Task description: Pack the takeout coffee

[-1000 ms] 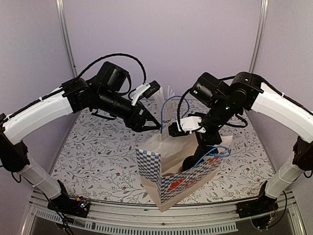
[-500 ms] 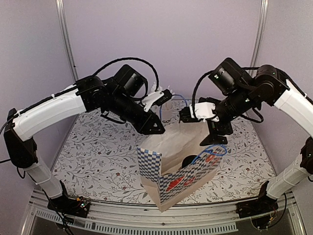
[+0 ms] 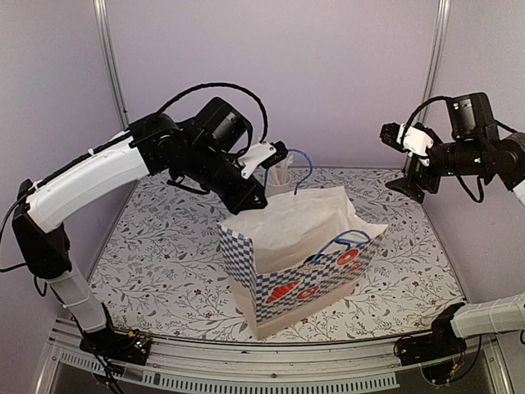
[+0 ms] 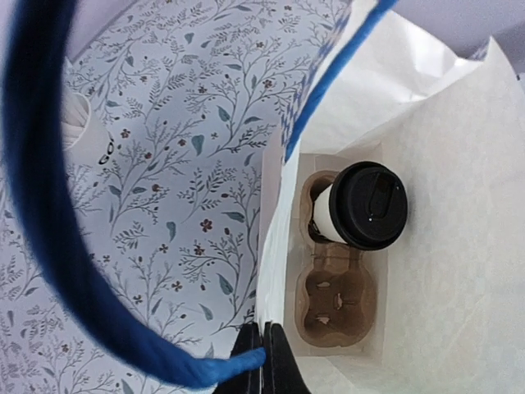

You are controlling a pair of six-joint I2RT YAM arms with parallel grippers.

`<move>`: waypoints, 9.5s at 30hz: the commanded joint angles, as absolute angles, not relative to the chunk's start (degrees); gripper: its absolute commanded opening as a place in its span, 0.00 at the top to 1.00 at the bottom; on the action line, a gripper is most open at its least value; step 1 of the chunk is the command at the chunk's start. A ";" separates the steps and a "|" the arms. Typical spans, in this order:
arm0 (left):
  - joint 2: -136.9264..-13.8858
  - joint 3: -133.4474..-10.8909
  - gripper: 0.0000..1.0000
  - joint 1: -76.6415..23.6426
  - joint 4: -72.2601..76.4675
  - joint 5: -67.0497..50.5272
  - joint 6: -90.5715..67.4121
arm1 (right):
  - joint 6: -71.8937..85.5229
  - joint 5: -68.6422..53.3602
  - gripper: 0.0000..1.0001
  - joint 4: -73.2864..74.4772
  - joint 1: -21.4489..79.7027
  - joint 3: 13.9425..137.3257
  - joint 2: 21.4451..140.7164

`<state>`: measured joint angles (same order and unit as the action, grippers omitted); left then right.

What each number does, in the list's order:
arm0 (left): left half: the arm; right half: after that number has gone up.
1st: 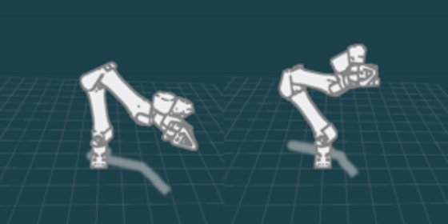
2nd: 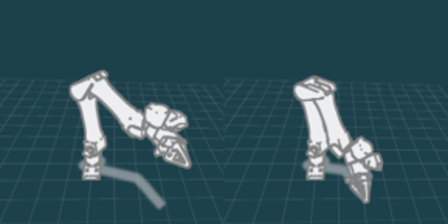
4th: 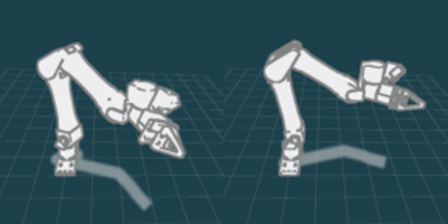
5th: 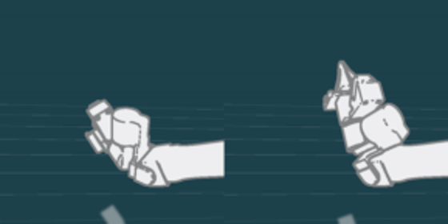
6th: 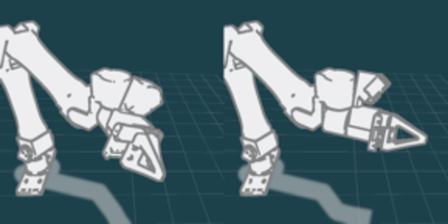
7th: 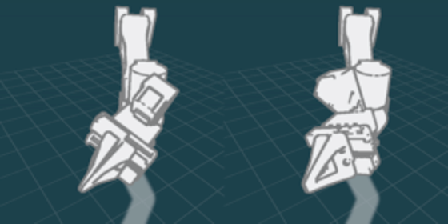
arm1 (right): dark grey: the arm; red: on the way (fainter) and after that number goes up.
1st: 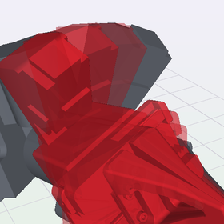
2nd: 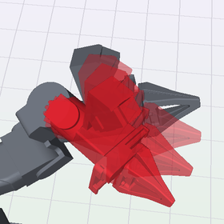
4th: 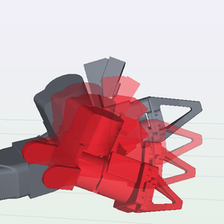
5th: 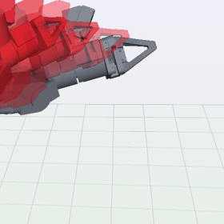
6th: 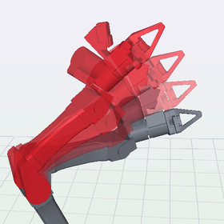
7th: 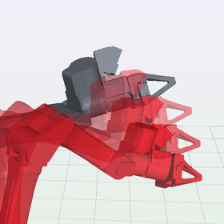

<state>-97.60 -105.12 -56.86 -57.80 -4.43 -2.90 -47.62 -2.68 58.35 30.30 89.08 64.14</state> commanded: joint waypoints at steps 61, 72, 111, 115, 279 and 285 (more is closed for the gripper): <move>-94.49 -102.29 0.56 -58.63 -37.36 0.60 6.58 | -41.89 -15.06 0.01 51.00 21.20 72.60 67.17; -83.76 -97.12 0.23 -49.77 -28.48 2.77 4.35 | -38.10 -24.40 0.01 48.49 13.94 72.46 66.94; -94.18 -50.32 0.42 -51.81 4.97 -5.40 -28.98 | -22.24 -32.78 0.01 19.73 -1.91 46.66 52.60; -99.91 -56.58 0.42 -53.57 5.58 -6.33 -27.30 | -22.62 -32.58 0.01 19.11 -2.02 45.36 51.97; -89.37 -110.65 0.99 -41.83 -30.93 -0.76 -0.88 | -26.37 -30.48 0.01 18.46 -2.25 42.98 53.81; -82.50 -109.23 1.00 -43.57 -32.75 -6.33 -1.04 | -26.37 -29.81 0.01 18.46 -2.21 42.91 53.54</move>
<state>-86.70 -109.03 -42.37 -30.79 -2.17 -1.50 -25.98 -30.46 18.15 -1.96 43.42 53.71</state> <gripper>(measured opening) 0.011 0.989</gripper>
